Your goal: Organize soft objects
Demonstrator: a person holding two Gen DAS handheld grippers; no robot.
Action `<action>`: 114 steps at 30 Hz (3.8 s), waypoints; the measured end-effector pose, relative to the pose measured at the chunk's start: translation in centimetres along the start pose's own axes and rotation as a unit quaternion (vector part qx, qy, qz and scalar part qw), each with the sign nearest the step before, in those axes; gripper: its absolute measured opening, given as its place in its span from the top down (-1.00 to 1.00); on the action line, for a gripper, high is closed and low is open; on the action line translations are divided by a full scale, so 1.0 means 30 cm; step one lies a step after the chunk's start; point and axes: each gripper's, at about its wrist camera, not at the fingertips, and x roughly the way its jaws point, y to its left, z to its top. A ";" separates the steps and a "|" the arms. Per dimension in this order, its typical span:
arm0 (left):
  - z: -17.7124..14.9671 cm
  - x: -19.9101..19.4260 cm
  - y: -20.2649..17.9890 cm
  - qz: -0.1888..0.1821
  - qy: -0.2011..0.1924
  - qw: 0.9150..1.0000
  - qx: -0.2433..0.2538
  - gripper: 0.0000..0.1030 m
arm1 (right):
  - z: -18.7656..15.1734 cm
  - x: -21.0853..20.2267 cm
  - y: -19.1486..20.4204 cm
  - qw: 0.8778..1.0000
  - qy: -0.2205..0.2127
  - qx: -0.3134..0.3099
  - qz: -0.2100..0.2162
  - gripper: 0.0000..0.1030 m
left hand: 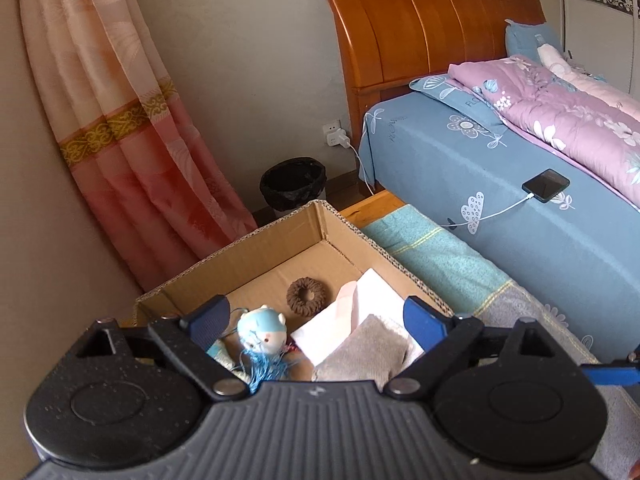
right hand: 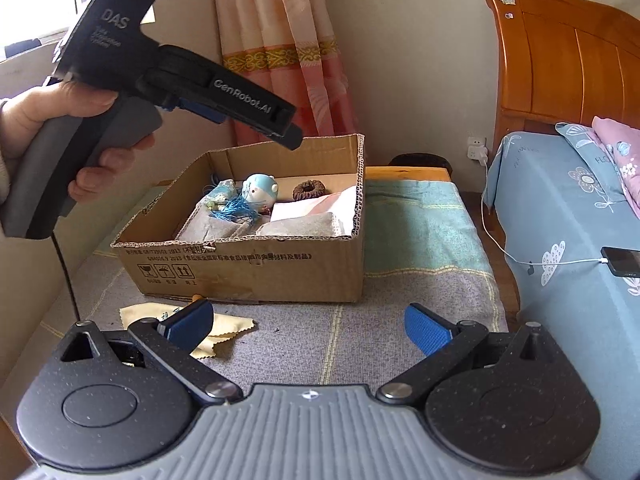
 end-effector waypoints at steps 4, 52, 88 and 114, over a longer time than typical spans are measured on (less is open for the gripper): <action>-0.054 -0.092 0.004 0.017 -0.003 1.000 0.004 -0.84 | -0.006 -0.010 0.022 1.000 -0.003 -0.010 -0.002 -1.00; -0.807 -0.347 0.245 0.166 0.061 0.967 -0.183 -0.91 | -0.039 0.301 0.429 0.996 0.050 -0.072 -0.021 -1.00; -0.796 -0.312 0.239 0.136 0.071 0.972 -0.178 -0.91 | -0.069 0.363 0.358 0.988 0.134 -0.052 -0.046 -1.00; -0.782 -0.289 0.225 0.114 0.068 0.977 -0.169 -0.91 | -0.140 0.252 0.482 0.981 0.067 -0.177 0.040 0.50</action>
